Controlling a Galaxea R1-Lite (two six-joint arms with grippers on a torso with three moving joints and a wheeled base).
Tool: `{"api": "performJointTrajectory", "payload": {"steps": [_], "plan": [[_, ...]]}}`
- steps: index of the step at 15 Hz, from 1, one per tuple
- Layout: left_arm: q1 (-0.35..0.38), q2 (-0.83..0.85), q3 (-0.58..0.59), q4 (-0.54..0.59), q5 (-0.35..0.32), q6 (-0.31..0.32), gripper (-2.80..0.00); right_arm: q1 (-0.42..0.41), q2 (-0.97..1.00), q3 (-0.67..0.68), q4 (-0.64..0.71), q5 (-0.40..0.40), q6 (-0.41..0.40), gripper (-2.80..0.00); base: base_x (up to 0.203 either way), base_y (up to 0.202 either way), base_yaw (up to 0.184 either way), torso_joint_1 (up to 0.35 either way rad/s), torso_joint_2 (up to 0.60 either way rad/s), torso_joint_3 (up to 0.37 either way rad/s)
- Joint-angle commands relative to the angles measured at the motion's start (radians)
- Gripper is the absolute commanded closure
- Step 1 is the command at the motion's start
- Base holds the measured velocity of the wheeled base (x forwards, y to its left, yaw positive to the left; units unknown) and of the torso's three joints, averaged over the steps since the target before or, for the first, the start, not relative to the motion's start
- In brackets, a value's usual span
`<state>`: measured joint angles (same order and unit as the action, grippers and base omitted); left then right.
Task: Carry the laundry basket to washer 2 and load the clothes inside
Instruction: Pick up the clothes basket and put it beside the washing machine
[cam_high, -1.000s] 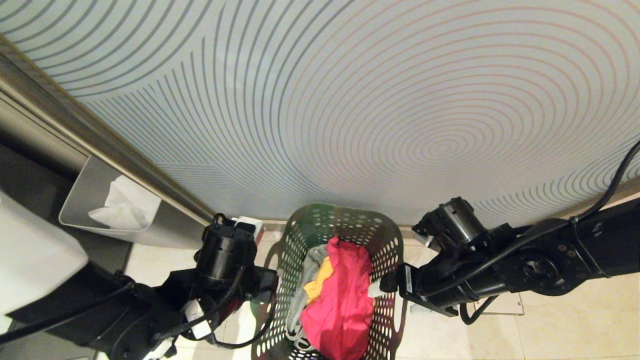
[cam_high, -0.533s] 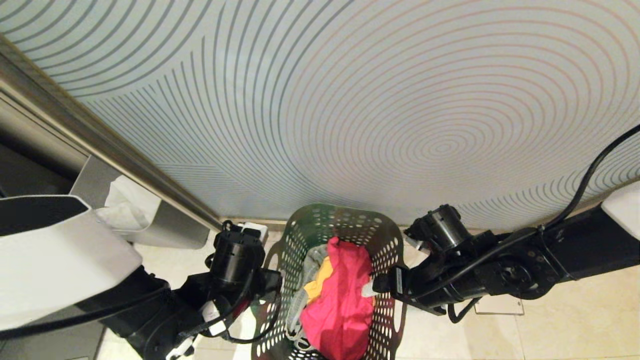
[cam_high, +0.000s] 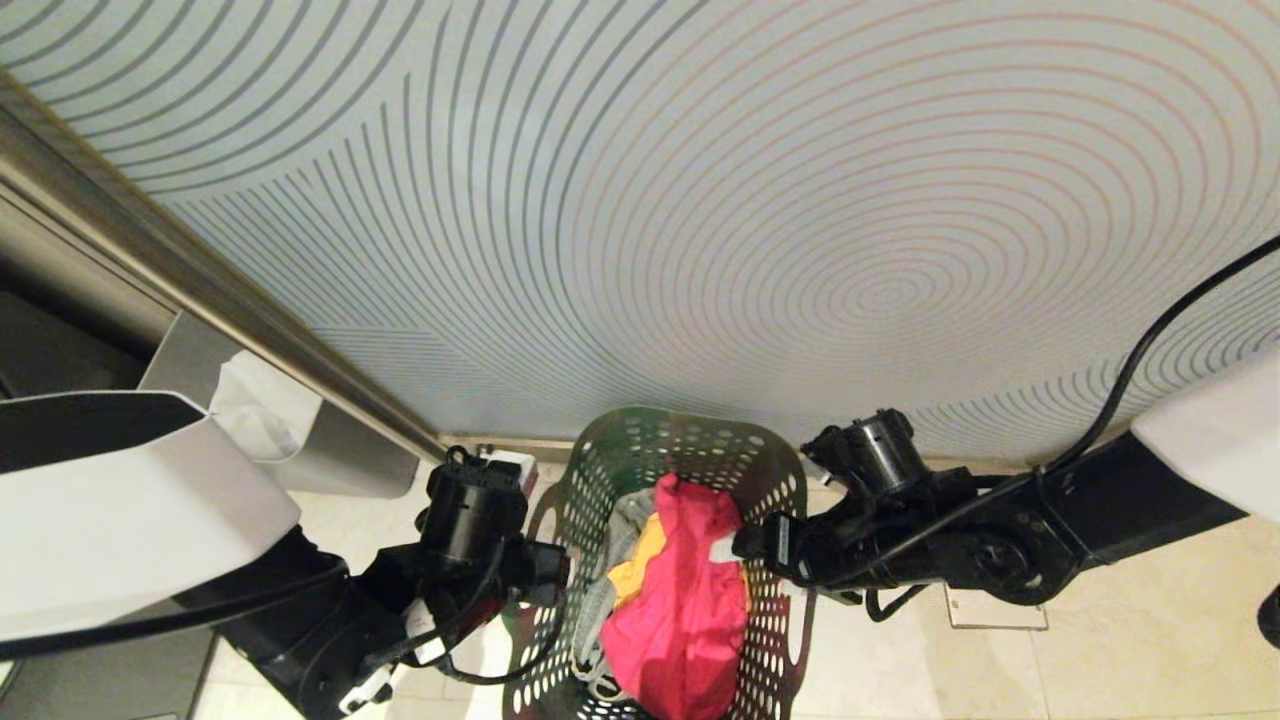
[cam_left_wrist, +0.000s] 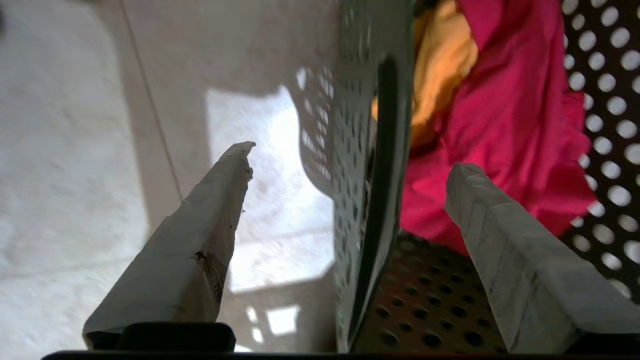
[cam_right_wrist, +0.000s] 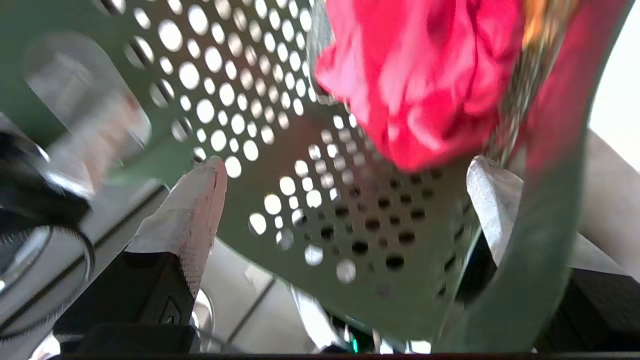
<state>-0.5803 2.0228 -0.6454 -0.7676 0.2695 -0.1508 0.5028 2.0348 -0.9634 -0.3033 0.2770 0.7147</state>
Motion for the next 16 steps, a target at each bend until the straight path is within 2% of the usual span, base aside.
{"api": "performJointTrajectory", "payload": {"steps": [1,5,7,9,10,12,14,16], "plan": [[0.006,-0.042,-0.015,0.085,-0.056,-0.056,-2.80,-0.001,0.018,0.006,-0.027,0.004,0.005,-2.80,0.000,0.000,0.000,0.000,0.00,0.000],[0.010,-0.070,-0.098,0.279,-0.205,-0.230,-2.80,-0.001,0.032,0.000,-0.030,0.007,0.009,-2.80,0.000,0.000,0.000,0.000,0.00,0.000],[0.008,-0.053,-0.102,0.289,-0.256,-0.267,-2.80,0.000,0.048,-0.006,-0.040,0.007,0.008,-2.80,0.000,0.000,0.000,0.000,0.00,0.000],[0.010,-0.036,-0.102,0.289,-0.265,-0.298,-2.80,0.000,0.061,-0.020,-0.040,0.005,0.009,-2.80,0.000,0.000,0.000,0.000,0.00,0.000],[0.008,-0.036,-0.105,0.289,-0.271,-0.322,-2.80,0.000,0.061,-0.021,-0.040,0.005,0.009,-2.80,0.000,0.000,0.000,0.000,0.00,0.000],[0.010,-0.037,-0.128,0.293,-0.326,-0.386,-2.80,0.000,0.063,-0.027,-0.040,0.005,0.009,-2.80,0.000,0.000,0.000,0.000,0.00,0.000],[0.008,-0.029,-0.142,0.299,-0.341,-0.399,-2.80,0.000,0.083,-0.035,-0.040,0.005,0.006,-2.80,0.000,0.000,0.000,0.000,0.00,0.000],[0.009,-0.029,-0.153,0.300,-0.374,-0.442,-2.80,0.002,0.094,-0.038,-0.040,0.007,0.006,-2.80,0.000,0.000,0.000,0.000,0.00,0.000]]}}
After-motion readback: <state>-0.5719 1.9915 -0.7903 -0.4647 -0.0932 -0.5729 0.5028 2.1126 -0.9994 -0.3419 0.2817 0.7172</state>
